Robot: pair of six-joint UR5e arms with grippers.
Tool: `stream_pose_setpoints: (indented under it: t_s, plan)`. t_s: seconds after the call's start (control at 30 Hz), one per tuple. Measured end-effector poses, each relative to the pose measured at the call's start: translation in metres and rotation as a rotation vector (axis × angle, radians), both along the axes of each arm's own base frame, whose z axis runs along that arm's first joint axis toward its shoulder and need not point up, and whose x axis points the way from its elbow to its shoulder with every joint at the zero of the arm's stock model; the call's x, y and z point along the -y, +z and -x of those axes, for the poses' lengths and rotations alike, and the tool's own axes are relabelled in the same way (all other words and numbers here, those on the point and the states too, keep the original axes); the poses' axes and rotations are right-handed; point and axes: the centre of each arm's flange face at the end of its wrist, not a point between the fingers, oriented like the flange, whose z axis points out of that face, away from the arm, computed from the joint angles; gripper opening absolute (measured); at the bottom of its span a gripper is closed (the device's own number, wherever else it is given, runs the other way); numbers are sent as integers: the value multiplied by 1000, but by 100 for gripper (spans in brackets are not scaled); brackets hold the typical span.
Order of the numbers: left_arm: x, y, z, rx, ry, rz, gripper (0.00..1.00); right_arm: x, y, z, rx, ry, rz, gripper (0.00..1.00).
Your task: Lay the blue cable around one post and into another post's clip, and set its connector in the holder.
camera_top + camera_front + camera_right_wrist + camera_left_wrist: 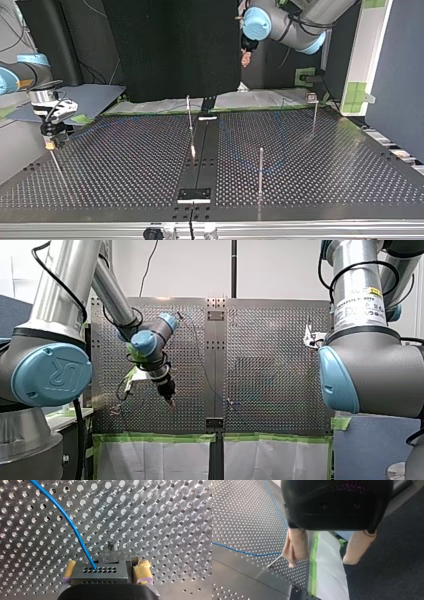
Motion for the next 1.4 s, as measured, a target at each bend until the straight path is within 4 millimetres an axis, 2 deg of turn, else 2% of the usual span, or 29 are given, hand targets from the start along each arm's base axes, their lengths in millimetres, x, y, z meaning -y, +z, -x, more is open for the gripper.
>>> stream_pose_setpoints:
  t_s: [0.77, 0.93, 1.17, 1.4]
  plan:
    - [-31, -53, 62, 7, -1, -2, 100, 0, 0, 0, 0, 0, 0, 100]
    - [-27, -51, 50, 55, 27, 44, 100, 0, 0, 0, 0, 0, 0, 100]
    - [-13, -38, 21, 157, 8, 85, 100, 0, 0, 0, 0, 0, 0, 100]
    - [-6, -31, 5, 235, 10, 127, 100, 0, 0, 0, 0, 0, 0, 100]
